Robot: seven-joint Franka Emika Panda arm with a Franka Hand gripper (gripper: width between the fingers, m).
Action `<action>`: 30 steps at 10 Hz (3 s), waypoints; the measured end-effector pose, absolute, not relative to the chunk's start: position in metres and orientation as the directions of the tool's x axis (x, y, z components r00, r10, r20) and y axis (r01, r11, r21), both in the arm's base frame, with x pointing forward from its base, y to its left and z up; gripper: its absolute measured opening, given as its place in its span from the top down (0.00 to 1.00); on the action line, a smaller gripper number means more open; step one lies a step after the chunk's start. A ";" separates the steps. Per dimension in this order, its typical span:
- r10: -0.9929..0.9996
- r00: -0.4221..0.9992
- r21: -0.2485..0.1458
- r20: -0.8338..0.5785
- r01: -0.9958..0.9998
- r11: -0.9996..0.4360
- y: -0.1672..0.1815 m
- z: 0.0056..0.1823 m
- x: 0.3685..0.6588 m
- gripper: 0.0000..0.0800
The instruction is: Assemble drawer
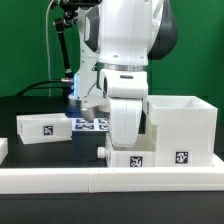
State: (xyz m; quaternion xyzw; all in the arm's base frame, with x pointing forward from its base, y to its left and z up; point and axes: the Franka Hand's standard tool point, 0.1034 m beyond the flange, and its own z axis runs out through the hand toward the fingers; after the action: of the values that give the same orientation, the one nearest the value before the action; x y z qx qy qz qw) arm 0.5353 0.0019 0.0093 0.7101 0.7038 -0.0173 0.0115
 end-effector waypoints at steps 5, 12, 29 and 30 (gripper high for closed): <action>0.999 0.013 -0.009 -0.039 1.000 -0.014 0.003 0.009 0.536 0.95; 0.999 -0.006 0.017 -0.032 1.000 0.007 0.011 0.008 0.540 0.95; 1.000 0.029 0.011 -0.008 1.000 -0.029 -0.046 0.048 0.567 0.19; 0.999 0.044 -0.001 0.031 0.999 -0.044 -0.049 0.042 0.573 0.19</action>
Offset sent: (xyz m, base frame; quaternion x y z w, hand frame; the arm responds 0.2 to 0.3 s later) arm 0.0000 0.0000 0.0000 0.0000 0.0000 0.0000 1.0000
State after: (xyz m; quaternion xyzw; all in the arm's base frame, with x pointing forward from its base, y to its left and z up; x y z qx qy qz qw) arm 0.5725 -0.0491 0.0420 0.7225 0.6912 0.0110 -0.0111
